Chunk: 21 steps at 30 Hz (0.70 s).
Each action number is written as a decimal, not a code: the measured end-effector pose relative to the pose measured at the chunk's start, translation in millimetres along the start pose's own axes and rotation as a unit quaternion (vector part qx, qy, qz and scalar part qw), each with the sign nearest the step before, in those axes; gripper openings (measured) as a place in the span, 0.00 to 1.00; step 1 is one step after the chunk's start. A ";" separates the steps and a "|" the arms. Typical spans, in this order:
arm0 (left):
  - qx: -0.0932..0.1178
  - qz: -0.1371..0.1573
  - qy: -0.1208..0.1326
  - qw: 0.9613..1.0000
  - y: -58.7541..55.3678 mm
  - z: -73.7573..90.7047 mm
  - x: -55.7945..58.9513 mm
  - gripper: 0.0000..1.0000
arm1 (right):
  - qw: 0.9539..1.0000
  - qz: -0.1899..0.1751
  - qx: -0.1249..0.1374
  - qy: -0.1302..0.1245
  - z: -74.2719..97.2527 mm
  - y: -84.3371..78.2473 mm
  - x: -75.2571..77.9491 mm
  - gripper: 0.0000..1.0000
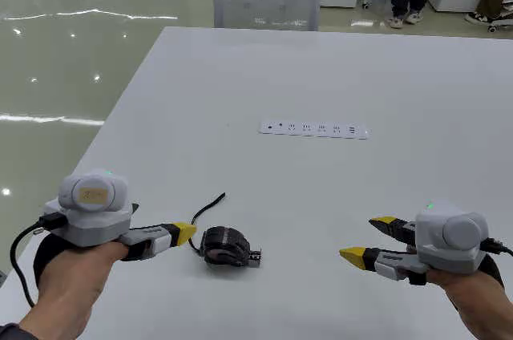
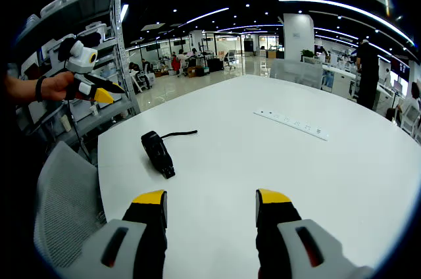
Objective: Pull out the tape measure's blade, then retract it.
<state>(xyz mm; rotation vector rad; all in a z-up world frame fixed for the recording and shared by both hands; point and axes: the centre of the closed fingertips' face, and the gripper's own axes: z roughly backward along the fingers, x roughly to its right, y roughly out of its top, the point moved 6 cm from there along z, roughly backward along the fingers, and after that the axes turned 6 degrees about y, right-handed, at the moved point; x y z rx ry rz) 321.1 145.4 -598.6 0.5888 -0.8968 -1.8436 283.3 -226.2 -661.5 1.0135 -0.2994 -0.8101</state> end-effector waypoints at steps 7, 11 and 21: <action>0.015 -0.015 0.002 1.000 -4.2 13.4 -1.4 0.67 | 1.000 -0.005 0.018 -0.018 17.9 0.3 -7.8 0.55; 0.022 -0.016 0.000 1.000 -9.1 19.5 1.8 0.68 | 0.999 -0.007 0.027 -0.026 26.5 -0.1 -14.2 0.56; 0.018 -0.021 -0.007 1.000 -31.5 23.3 14.2 0.68 | 0.999 -0.009 0.020 -0.028 31.3 -15.4 -31.4 0.59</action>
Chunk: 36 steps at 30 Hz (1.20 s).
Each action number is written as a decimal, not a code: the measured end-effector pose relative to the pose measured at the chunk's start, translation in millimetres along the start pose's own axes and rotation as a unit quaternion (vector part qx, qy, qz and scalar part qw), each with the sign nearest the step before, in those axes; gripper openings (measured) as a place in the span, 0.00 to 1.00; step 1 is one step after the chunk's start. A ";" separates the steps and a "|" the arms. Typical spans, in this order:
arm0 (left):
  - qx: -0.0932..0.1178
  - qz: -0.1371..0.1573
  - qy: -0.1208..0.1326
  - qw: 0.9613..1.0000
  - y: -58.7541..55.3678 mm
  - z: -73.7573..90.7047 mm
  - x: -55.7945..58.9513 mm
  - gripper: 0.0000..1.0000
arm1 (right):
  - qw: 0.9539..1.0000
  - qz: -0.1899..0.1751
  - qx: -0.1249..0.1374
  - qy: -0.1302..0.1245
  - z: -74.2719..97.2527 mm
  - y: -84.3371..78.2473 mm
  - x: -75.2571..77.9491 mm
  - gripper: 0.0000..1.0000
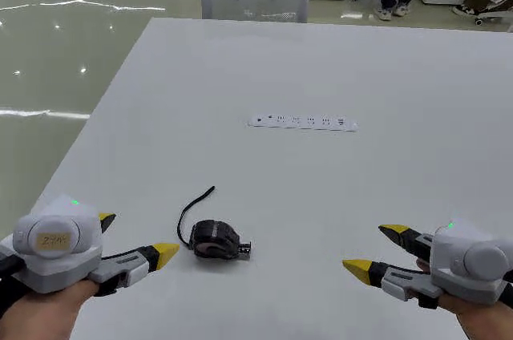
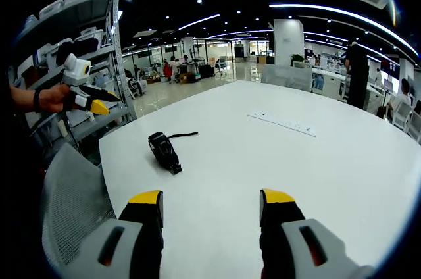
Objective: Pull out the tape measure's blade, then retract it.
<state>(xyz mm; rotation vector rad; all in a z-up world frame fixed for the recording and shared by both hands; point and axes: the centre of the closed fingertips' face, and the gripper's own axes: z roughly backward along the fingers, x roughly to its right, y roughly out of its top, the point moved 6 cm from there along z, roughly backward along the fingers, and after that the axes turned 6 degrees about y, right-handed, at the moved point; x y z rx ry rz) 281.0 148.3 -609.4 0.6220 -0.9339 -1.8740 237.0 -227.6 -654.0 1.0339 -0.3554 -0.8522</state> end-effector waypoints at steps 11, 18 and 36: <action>-0.011 -0.003 -0.010 1.000 -21.1 -5.6 8.4 0.70 | 1.000 0.000 -0.022 0.010 -5.6 -19.8 -19.8 0.61; -0.015 -0.003 -0.011 1.000 -28.5 -6.6 8.9 0.70 | 1.000 -0.006 -0.013 0.006 -3.3 -18.2 -21.8 0.61; -0.014 0.002 -0.016 1.000 -26.7 -6.8 11.6 0.71 | 1.000 -0.007 -0.023 0.013 -4.5 -24.6 -24.7 0.61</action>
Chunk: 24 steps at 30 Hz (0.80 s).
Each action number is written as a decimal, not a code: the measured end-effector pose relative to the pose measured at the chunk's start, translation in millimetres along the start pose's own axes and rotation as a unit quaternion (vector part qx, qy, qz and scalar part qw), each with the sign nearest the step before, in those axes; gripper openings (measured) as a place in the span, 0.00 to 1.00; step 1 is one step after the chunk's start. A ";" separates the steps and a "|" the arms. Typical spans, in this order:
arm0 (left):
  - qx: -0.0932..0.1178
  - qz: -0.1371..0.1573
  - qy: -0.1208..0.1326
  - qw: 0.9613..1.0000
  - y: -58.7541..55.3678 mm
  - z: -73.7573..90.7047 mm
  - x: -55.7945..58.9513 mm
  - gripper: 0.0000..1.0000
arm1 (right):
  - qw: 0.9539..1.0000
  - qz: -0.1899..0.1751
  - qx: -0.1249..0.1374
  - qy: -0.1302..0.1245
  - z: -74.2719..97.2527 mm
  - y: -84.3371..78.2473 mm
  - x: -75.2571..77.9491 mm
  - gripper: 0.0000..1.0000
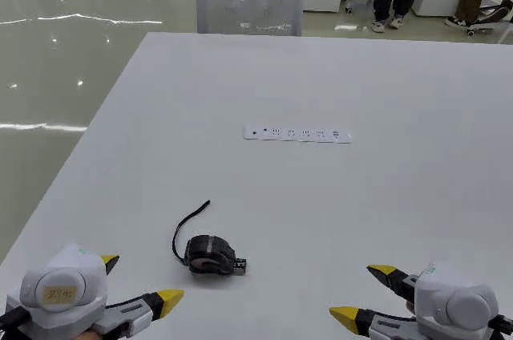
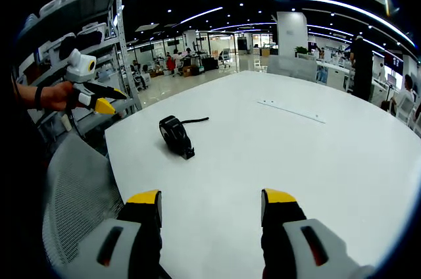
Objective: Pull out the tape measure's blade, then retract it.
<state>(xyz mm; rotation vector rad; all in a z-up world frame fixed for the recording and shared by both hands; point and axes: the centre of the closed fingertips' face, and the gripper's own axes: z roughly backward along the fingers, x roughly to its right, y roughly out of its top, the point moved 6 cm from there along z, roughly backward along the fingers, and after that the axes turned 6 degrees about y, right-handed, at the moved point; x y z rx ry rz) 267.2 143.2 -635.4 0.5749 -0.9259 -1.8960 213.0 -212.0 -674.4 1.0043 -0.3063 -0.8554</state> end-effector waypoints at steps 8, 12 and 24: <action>-0.002 0.001 0.001 1.000 -1.7 0.6 1.0 0.71 | 1.000 -0.007 0.002 0.000 0.6 -3.0 0.1 0.62; -0.002 -0.002 0.001 1.000 -2.2 1.0 1.4 0.71 | 1.000 -0.007 0.001 0.001 0.2 -3.5 -1.3 0.61; -0.004 0.009 0.006 1.000 -6.5 2.5 1.3 0.71 | 1.000 -0.009 -0.006 0.006 1.2 -10.4 -2.7 0.61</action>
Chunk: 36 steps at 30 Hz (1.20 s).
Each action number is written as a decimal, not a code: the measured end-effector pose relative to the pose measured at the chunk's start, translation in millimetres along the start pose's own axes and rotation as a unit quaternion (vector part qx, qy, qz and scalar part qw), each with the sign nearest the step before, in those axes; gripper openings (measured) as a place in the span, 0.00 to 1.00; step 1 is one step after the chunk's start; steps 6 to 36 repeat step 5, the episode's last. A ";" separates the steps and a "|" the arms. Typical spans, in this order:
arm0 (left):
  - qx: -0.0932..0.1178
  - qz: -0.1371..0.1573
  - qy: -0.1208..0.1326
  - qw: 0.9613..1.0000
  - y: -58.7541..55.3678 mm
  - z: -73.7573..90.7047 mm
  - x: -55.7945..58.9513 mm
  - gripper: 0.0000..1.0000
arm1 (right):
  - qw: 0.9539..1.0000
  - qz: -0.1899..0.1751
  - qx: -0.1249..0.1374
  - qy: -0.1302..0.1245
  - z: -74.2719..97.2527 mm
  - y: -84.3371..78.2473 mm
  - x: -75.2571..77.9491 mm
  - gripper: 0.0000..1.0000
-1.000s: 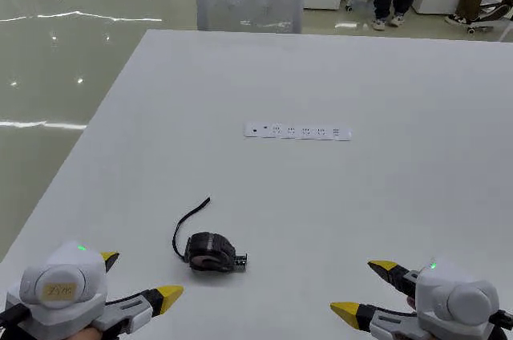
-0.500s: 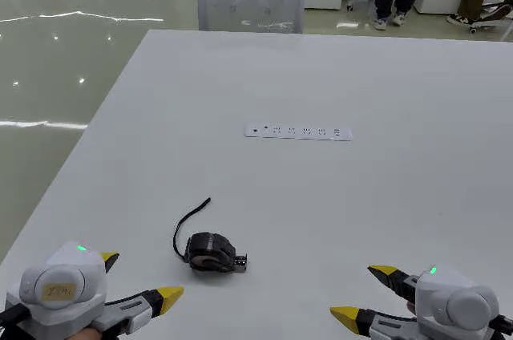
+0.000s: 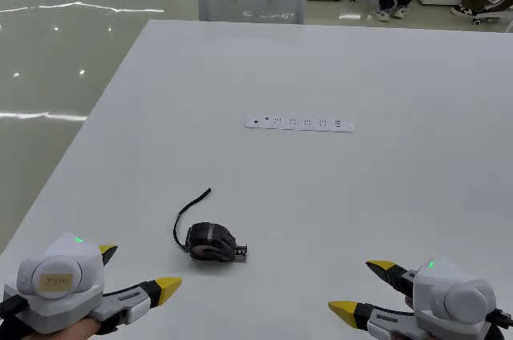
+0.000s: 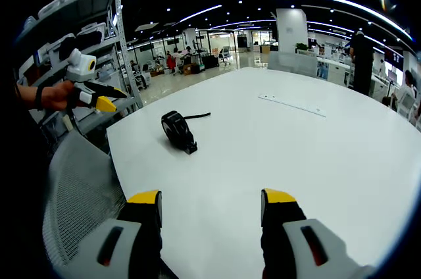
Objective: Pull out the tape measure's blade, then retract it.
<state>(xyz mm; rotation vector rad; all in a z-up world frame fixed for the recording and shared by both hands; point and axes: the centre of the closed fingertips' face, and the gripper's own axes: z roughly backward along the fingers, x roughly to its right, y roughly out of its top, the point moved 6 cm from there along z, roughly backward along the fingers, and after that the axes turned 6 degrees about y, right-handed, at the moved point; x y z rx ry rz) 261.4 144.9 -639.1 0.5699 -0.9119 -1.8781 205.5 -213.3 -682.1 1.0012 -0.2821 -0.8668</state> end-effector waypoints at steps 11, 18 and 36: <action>-0.011 -0.007 0.004 1.000 -3.0 -0.4 -1.0 0.71 | 1.000 -0.003 0.001 -0.002 3.7 -0.7 3.0 0.61; -0.011 -0.007 0.004 1.000 -3.0 -0.4 -1.0 0.71 | 1.000 -0.003 0.001 -0.002 3.7 -0.7 3.0 0.61; -0.011 -0.007 0.004 1.000 -3.0 -0.4 -1.0 0.71 | 1.000 -0.003 0.001 -0.002 3.7 -0.7 3.0 0.61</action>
